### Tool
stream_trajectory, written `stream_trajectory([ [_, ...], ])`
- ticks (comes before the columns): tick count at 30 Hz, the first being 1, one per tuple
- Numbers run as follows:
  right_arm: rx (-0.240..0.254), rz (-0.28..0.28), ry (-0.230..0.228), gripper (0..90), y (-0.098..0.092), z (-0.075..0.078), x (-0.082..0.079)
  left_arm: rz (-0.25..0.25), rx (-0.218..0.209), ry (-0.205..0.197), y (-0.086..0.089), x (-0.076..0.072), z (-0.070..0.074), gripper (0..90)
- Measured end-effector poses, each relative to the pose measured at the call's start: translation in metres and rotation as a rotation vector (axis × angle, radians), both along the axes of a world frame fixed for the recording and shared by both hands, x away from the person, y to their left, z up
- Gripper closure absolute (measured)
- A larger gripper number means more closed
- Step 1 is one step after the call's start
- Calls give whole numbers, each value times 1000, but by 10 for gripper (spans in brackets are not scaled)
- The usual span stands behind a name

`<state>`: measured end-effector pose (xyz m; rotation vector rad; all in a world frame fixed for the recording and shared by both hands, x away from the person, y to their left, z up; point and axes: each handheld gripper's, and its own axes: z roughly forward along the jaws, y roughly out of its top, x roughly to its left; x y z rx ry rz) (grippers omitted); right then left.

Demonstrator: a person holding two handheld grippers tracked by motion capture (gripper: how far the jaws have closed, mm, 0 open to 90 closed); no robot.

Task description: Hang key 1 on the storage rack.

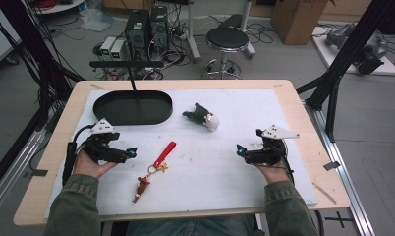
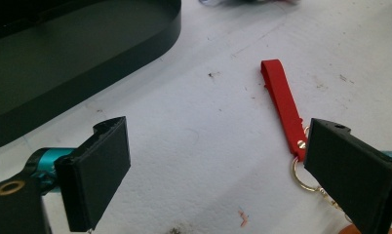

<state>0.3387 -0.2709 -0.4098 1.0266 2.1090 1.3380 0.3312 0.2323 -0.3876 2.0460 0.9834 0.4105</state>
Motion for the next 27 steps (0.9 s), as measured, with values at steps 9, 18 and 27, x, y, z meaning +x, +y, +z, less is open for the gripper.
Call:
stream_trajectory([
  [9, -3, 8, 3, 8, 1, 0, -1, -45, 33, 30, -22, 13, 3, 106],
  [18, -13, 6, 4, 7, 1, -1, 0, -97, 64, 94, -44, 29, -1, 113],
  [27, -15, 6, 0, 8, 1, -1, 1, -123, 107, 128, -65, 38, -12, 130],
])
